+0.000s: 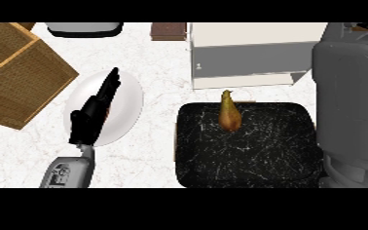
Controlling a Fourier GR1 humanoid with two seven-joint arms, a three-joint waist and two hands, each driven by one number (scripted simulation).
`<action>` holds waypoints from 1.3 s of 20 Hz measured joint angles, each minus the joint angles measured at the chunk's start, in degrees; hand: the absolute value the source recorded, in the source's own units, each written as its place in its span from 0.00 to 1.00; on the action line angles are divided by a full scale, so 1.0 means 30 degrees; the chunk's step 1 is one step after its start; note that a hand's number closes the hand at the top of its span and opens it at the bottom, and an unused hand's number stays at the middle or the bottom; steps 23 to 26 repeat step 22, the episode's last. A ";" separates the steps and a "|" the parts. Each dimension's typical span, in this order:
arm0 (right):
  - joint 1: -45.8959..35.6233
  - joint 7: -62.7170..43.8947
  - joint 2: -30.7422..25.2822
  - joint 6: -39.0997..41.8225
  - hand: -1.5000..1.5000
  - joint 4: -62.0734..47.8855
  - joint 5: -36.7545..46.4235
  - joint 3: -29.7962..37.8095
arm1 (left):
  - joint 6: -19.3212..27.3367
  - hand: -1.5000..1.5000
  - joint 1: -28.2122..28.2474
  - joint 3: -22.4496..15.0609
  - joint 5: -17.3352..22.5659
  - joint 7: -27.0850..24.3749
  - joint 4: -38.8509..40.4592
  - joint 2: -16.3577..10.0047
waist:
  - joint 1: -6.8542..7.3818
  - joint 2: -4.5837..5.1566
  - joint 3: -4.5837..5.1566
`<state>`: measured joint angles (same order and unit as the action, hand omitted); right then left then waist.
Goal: Pick the squash from the tray and place it in the tiered shelf
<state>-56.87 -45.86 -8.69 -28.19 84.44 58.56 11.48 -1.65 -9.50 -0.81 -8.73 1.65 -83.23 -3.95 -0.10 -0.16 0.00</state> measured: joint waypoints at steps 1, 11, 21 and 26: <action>-0.0386 -0.0362 -0.0016 -0.0213 0.00 0.0233 0.0089 0.0267 | -0.0022 0.50 0.0075 -0.0006 0.0004 -0.0044 -0.0040 -0.0013 | 0.0022 -0.0005 0.0001; 0.1478 -0.3905 -0.3039 0.3995 0.00 0.6047 -0.2180 0.4014 | 0.0347 0.50 0.0381 -0.0032 -0.0208 0.0248 -0.0520 0.0124 | -0.0453 -0.0152 -0.0003; 0.7495 -0.4374 -0.6123 1.0736 0.00 1.1803 -0.9423 0.9610 | 0.0084 0.50 0.1032 0.0509 0.0179 0.0008 -0.0772 -0.0328 | -0.0910 -0.0228 -0.0023; 0.7950 -0.4338 -0.6461 1.1233 0.00 1.2020 -1.0406 1.0490 | 0.0142 0.50 0.1184 0.0367 0.0094 -0.0006 -0.0908 -0.0223 | -0.0885 -0.0224 -0.0023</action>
